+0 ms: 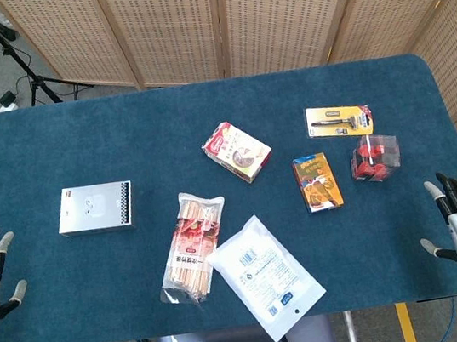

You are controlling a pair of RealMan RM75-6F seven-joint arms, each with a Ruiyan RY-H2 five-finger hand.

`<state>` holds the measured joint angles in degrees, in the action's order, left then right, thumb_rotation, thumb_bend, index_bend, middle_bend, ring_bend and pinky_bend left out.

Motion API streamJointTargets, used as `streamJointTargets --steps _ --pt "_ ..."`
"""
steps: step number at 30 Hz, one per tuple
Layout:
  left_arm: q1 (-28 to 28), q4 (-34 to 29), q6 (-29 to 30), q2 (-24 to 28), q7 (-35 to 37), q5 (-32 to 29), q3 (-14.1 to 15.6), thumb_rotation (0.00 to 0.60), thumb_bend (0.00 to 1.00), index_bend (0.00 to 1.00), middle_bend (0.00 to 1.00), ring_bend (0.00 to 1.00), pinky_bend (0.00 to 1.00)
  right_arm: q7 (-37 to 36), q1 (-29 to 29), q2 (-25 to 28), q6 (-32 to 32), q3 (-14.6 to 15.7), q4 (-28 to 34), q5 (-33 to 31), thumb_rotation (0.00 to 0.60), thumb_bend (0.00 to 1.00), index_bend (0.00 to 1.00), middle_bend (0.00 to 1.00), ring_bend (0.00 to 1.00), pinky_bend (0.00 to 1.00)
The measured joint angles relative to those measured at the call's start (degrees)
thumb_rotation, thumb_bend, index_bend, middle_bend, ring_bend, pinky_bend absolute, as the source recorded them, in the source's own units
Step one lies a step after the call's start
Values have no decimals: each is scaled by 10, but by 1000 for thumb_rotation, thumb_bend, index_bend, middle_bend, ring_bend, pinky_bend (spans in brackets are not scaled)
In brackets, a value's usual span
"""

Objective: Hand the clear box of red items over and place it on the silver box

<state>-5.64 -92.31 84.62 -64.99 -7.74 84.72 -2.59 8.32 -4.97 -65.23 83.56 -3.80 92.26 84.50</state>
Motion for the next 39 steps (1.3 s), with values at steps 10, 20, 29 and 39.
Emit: streamJointTargets --steps 10,20,29,39 --pt "3 -4 7 5 6 0 -1 600 313 98 0 0 0 2 -2 -1 -5 1 0 -1 600 208 54 0 0 0" --pt "8 -11 16 18 28 5 -1 600 313 98 0 0 0 15 -7 -6 -13 -2 0 -10 600 208 54 0 0 0" --pt "6 -12 7 21 31 4 1 600 314 98 0 0 0 11 -3 -3 -5 -1 2 -6 600 208 54 0 0 0" --pt "5 -13 7 16 22 6 1 600 313 97 0 0 0 7 -3 -2 -3 2 2 1 600 208 54 0 0 0"
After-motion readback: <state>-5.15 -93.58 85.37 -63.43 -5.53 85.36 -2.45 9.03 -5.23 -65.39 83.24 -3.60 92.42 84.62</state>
